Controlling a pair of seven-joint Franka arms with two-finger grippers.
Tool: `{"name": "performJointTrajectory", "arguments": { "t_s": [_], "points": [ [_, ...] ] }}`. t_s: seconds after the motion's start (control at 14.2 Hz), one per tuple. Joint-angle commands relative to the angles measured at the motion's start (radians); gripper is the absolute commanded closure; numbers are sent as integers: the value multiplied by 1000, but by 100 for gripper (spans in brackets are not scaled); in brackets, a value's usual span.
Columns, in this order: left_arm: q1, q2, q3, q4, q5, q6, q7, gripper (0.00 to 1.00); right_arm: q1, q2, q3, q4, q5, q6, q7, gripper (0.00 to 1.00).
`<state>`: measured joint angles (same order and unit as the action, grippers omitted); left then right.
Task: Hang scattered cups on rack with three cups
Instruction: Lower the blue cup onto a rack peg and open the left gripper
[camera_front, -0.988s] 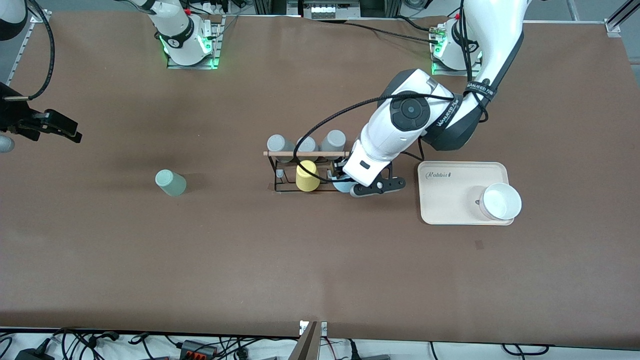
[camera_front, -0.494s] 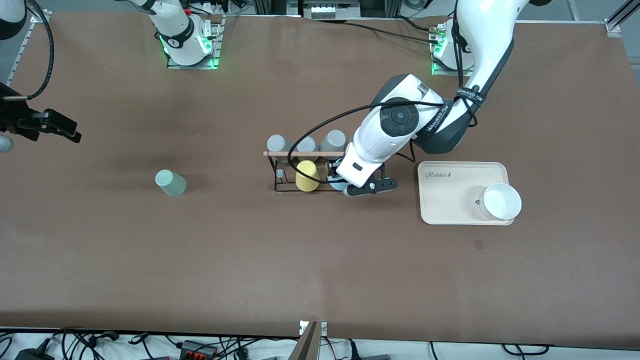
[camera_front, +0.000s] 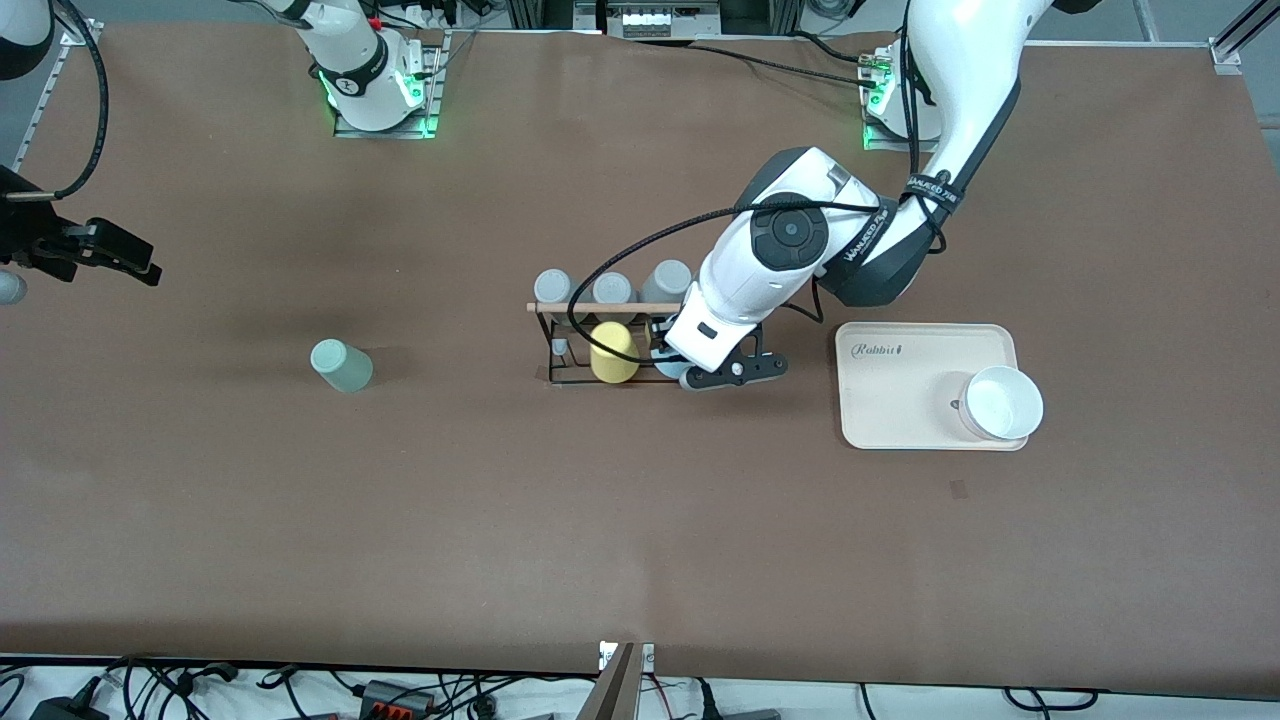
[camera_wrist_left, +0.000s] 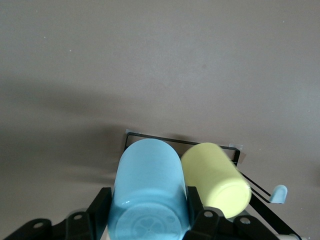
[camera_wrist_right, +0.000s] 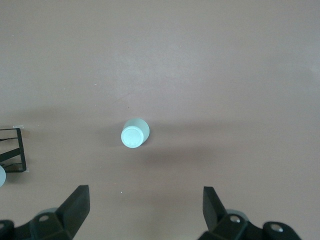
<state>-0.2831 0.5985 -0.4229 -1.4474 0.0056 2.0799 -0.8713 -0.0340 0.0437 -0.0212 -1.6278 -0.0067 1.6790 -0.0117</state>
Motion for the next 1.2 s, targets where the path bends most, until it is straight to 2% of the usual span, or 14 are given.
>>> {"name": "performJointTrajectory", "arguments": {
  "t_s": [0.0, 0.21, 0.35, 0.49, 0.56, 0.63, 0.71, 0.92, 0.99, 1.13],
  "points": [
    [-27, 24, 9, 32, 4, -12, -28, 100, 0, -1, 1, 14, -10, -13, -16, 0],
    [-45, 43, 9, 30, 54, -8, -34, 100, 0, -1, 1, 16, -10, -13, -16, 0],
    [-53, 60, 10, 24, 85, 54, -43, 100, 0, -1, 1, 16, -10, -13, -16, 0],
    [-53, 78, 10, 24, 126, 62, -41, 100, 0, -1, 1, 16, -10, -12, -16, 0],
    [-53, 92, 9, 27, 152, 62, -41, 92, 0, -1, 3, 14, -10, -10, -16, 0],
    [-51, 93, 9, 27, 168, 62, -37, 76, 0, -1, 1, 14, -10, -8, -16, 0],
    [-47, 93, 12, 27, 191, 60, -31, 1, 0, -1, 1, 14, -10, -7, -16, 0],
    [-21, 40, 16, 36, 240, 1, -34, 0, 0, -1, 1, 14, -12, -7, -16, 0],
    [11, 6, 21, 48, 241, -65, -31, 0, 0, -1, 1, 14, -10, -7, -16, 0],
    [114, -43, 12, 131, 248, -177, 3, 0, 0, -1, 1, 14, -10, -8, -16, 0]
  ]
}}
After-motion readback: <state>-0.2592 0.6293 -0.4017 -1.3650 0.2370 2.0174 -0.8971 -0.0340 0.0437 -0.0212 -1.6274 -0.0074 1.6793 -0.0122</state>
